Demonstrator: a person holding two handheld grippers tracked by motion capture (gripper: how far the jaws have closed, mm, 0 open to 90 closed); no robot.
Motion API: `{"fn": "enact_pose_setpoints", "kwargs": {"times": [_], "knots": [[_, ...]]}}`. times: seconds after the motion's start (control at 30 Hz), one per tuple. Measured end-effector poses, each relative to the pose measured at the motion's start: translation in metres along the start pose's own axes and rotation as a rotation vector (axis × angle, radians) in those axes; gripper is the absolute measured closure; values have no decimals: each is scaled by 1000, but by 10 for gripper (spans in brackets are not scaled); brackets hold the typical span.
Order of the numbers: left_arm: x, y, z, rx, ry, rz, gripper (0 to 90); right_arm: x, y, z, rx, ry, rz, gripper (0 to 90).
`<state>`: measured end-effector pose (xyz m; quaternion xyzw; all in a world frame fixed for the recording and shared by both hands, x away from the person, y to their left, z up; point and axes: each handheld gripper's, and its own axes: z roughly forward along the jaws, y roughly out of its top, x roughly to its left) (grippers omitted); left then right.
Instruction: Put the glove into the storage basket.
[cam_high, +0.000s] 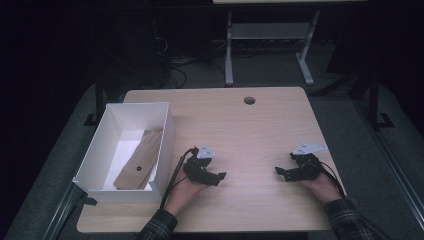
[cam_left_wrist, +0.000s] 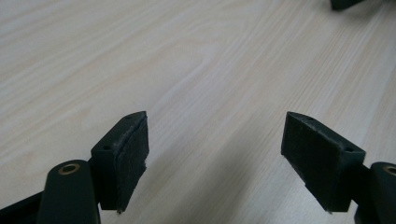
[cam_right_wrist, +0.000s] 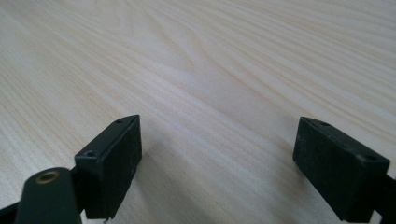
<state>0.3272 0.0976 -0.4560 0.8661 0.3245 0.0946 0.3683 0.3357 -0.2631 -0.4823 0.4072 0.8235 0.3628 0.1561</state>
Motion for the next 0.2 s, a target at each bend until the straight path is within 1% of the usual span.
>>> {"fn": "enact_pose_setpoints", "kwargs": {"times": [0.03, 0.07, 0.17, 0.2], "knots": [[-1, -1, 1, 0, 5, -3, 225, 0, 0, 0, 0, 0, 0, 150], [0, -2, 2, 7, 10, 8, 224, 0, 0, 0, 0, 0, 1, 150], [0, -5, 6, 22, 9, 2, 217, 0, 0, 0, -1, 0, 0, 150], [1, -6, 7, 27, 15, 12, 214, 0, 0, 0, 0, 0, 0, 150]]}}
